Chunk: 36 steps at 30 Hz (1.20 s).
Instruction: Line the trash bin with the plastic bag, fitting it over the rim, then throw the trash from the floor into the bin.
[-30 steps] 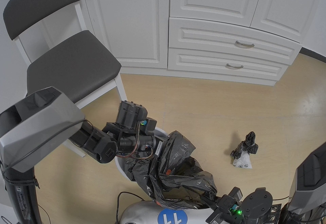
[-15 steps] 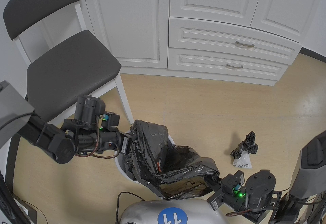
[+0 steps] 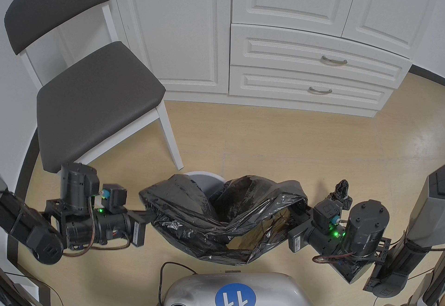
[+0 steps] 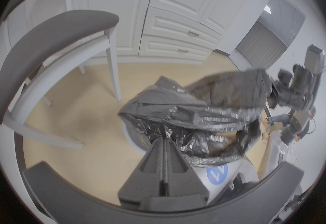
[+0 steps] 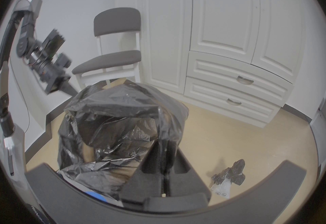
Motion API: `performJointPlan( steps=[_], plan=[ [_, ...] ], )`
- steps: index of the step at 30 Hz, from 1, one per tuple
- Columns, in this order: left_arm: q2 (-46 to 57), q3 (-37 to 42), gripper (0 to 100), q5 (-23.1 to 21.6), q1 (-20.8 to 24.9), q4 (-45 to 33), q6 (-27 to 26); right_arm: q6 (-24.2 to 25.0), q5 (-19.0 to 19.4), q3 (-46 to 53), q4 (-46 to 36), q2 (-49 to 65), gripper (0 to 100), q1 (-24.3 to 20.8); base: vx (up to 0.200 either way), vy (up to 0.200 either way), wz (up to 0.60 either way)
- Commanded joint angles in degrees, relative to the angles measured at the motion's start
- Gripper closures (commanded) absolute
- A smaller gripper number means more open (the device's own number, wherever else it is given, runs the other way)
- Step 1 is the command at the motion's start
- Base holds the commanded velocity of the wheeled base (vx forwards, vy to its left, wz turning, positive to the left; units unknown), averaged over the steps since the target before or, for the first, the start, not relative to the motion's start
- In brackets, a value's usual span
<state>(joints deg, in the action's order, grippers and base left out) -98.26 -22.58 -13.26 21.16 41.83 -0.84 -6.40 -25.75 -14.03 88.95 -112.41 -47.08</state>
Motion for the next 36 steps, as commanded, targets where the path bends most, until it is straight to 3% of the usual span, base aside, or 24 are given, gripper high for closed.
performJointPlan(
  steps=[1,9,16,21,30,36],
  plan=[
    [5.0,7.2,100,0.3,3.5,0.9,0.1,-0.6,-0.2,-1.1,1.0,3.8,100,1.7,0.000,0.000,0.00],
    [2.3,7.5,100,0.3,4.7,1.9,2.9,-0.6,-0.2,-2.5,1.0,4.3,100,2.9,0.000,0.000,0.00],
    [-15.9,3.3,100,0.9,0.9,12.8,4.5,-0.5,-0.4,-2.3,1.0,4.7,100,1.7,0.000,0.000,0.00],
    [-28.7,-1.7,100,4.1,-0.6,22.2,4.4,0.9,-0.2,-2.8,1.0,2.6,100,-0.4,0.000,0.000,0.00],
    [-33.8,-9.9,100,4.4,-1.3,22.2,4.4,4.9,-0.3,-5.9,1.0,-1.6,100,-2.5,0.000,0.000,0.00],
    [-28.3,-8.6,100,3.7,-5.4,22.2,3.7,9.6,-0.5,-9.4,1.0,-3.1,100,-3.4,0.000,0.000,0.00]
  ],
)
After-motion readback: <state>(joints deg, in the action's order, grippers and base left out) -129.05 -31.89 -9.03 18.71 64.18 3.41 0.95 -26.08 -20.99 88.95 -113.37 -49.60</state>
